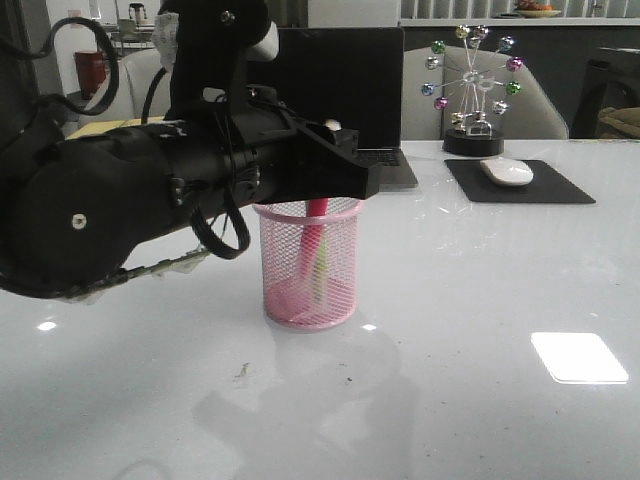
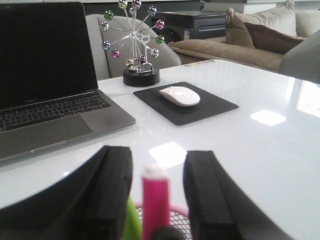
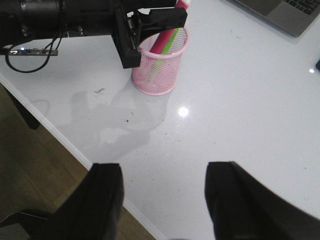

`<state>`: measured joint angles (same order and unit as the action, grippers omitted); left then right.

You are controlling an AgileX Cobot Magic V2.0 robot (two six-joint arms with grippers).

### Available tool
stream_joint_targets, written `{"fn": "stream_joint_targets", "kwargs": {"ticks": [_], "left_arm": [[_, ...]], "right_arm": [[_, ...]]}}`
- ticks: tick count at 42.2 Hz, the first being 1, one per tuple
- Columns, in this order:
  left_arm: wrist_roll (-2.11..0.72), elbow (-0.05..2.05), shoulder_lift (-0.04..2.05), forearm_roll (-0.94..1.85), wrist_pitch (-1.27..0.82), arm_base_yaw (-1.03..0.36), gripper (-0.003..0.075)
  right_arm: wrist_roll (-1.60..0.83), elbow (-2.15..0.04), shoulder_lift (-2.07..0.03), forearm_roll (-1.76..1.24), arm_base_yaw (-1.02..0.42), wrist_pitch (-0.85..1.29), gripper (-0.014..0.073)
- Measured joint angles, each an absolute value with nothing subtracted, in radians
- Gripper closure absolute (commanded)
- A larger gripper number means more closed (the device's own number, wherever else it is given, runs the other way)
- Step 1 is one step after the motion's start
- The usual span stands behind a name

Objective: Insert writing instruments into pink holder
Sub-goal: 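Lower the pink marker into the holder and open the left gripper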

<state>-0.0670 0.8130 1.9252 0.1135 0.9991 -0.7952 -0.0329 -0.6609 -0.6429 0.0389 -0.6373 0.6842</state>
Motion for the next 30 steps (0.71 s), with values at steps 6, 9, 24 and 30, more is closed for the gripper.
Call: {"fn": "stream_joint_targets", "kwargs": {"ticks": [6, 9, 24, 30], "left_arm": [[-0.067, 0.813, 1.922, 0.114, 0.998, -0.795, 0.0287], [-0.067, 0.813, 1.903, 0.114, 0.976, -0.795, 0.0287], [-0.181, 0.888, 1.568, 0.114, 0.322, -0.795, 0.0283], [-0.192, 0.968, 1.415, 0.108, -0.068, -0.786, 0.0283]], "right_arm": [[-0.033, -0.661, -0.643, 0.039, -0.637, 0.684, 0.0116], [-0.033, -0.661, -0.643, 0.039, -0.637, 0.684, 0.0116], [-0.033, -0.661, -0.643, 0.039, -0.637, 0.684, 0.0116], [-0.033, -0.661, -0.643, 0.039, -0.637, 0.684, 0.0116]]}}
